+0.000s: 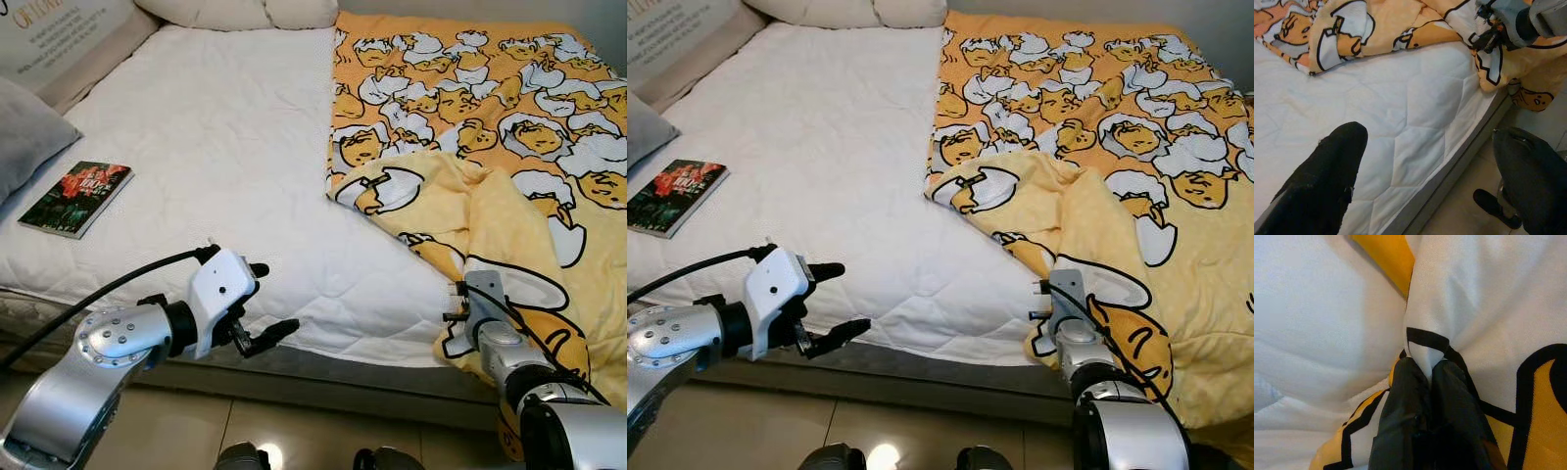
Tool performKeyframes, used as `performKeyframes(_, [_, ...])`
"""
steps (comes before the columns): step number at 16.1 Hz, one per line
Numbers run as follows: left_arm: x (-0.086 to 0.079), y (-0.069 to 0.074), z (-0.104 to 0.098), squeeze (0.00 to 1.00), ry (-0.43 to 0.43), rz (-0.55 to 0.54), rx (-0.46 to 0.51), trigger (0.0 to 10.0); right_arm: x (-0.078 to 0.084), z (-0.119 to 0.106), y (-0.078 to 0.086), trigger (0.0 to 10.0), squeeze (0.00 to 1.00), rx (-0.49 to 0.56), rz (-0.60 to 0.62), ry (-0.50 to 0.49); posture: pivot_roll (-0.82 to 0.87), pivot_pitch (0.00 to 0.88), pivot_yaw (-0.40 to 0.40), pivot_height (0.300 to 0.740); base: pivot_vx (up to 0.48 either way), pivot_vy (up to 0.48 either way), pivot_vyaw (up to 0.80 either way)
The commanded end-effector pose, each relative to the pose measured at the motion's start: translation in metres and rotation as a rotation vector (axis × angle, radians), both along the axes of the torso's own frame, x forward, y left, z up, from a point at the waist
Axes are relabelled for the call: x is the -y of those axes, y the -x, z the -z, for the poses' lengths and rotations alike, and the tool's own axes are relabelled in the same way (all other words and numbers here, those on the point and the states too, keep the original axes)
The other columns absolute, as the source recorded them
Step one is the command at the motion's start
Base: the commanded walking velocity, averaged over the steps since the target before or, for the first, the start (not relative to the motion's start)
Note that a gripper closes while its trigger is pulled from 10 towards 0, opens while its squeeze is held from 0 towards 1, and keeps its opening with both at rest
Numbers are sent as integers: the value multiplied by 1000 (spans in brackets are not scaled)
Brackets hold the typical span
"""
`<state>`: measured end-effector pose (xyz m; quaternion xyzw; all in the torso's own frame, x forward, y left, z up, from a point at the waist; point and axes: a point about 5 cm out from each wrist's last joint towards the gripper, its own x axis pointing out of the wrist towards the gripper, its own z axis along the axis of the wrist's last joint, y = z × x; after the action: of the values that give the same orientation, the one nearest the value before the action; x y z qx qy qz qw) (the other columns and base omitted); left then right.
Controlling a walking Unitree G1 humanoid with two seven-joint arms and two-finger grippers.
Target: Clean up the room
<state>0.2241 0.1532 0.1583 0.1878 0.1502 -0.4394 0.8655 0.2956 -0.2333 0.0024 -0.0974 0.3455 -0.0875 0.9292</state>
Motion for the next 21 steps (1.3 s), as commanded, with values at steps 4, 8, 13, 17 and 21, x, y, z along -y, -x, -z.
performKeyframes(4, [5, -4, 0, 0, 6, 4, 18, 10000, -6, -1, 1, 0, 0, 54, -167, -173, 104, 30, 17, 740, 0, 0, 0])
performKeyframes(8, [6, -4, 1, 0, 11, 0, 21, 10000, -30, -1, 26, 0, 0, 58, -667, -502, 93, 27, 13, 740, 0, 0, 0])
performKeyframes(13, [12, -7, 3, 0, 22, 20, 22, 10000, -33, 13, 111, 0, 0, -269, -1215, -582, 84, 24, 21, 740, 0, 0, 0])
performKeyframes(17, [14, -7, 3, 0, 19, 31, 24, 10000, -32, 40, 102, 10000, 125, -224, -1036, -427, 86, 17, 22, 740, 0, 0, 0])
performKeyframes(21, [14, -7, 3, 0, 17, 36, 25, 10000, -39, 16, 80, 10000, 1000, -38, -1020, -545, 85, 12, 21, 740, 0, 0, 0])
